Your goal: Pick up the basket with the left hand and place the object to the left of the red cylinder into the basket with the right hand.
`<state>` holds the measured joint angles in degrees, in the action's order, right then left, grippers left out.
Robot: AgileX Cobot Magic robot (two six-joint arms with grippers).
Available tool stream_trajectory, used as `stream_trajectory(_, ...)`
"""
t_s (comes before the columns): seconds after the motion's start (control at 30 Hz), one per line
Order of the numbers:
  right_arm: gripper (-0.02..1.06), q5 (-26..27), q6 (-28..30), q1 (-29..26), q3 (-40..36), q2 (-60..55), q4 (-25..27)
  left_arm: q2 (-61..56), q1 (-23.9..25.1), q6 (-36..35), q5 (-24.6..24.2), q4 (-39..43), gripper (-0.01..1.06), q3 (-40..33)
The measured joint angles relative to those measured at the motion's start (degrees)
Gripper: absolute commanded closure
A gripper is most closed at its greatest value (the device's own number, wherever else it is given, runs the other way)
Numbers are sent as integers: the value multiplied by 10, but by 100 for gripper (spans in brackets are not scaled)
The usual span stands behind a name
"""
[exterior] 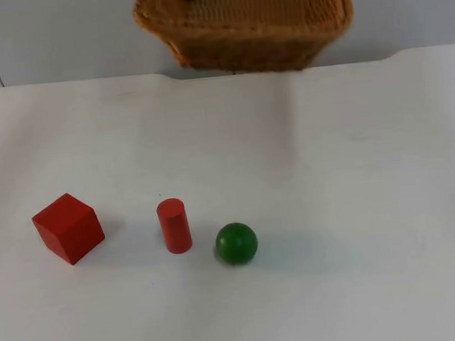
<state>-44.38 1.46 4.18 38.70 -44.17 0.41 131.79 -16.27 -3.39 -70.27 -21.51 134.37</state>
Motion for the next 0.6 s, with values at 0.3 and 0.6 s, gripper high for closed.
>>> stream_trajectory(0.3,-1,-3,3,26,-12,30,0,-85,6,0,-5,-30,105,0)
stream_trajectory(0.6,-1,-5,18,129,-43,14,-4,-132,34,1,-9,-31,105,0)
